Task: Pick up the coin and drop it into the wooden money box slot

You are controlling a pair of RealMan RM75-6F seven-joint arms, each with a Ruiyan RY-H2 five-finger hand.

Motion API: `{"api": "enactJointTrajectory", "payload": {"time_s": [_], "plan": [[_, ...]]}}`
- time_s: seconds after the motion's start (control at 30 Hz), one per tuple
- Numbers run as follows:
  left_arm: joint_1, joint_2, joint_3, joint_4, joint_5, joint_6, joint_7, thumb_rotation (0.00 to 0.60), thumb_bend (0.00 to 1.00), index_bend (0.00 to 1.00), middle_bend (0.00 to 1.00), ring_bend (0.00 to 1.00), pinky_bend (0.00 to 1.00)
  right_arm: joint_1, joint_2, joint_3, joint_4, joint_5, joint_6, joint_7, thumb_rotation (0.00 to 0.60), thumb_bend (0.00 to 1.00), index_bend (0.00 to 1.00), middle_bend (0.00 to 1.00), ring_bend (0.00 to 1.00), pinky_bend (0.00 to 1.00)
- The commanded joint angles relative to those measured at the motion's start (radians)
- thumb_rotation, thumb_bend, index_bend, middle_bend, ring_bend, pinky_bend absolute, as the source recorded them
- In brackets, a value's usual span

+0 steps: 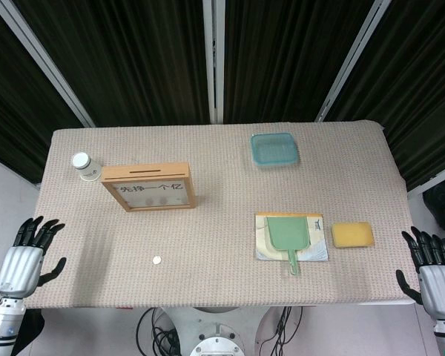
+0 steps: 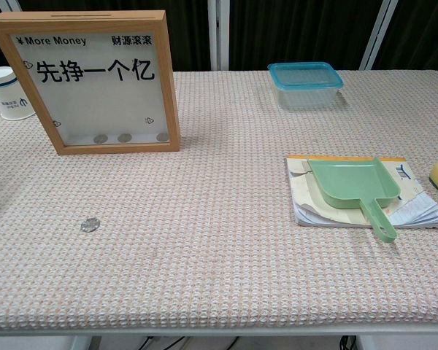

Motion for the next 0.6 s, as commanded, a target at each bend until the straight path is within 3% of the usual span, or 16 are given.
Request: {"api": "enactJointTrajectory", "payload": {"time_s": [0.03,0.6], "plan": [[0.003,-0.001,0.002,-0.001,0.002,0.0,0.002,0.6,0.31,0.17,0.12,0.01,0.05,0.001,-0.001,-0.002,0.003,-0.001,-0.003,0.002,0.6,0.33,0.0,0.0,0.0,0.0],[-0.021,-0.058,0.048,-0.012,0.091,-0.055,-0.006,0.6,0.31,0.19,0.12,0.01,0.06,0.011,0.014,0.002,-0.018,0.0,-0.007,0.005,0.6,0.33,0.0,0.0,0.0,0.0]]}}
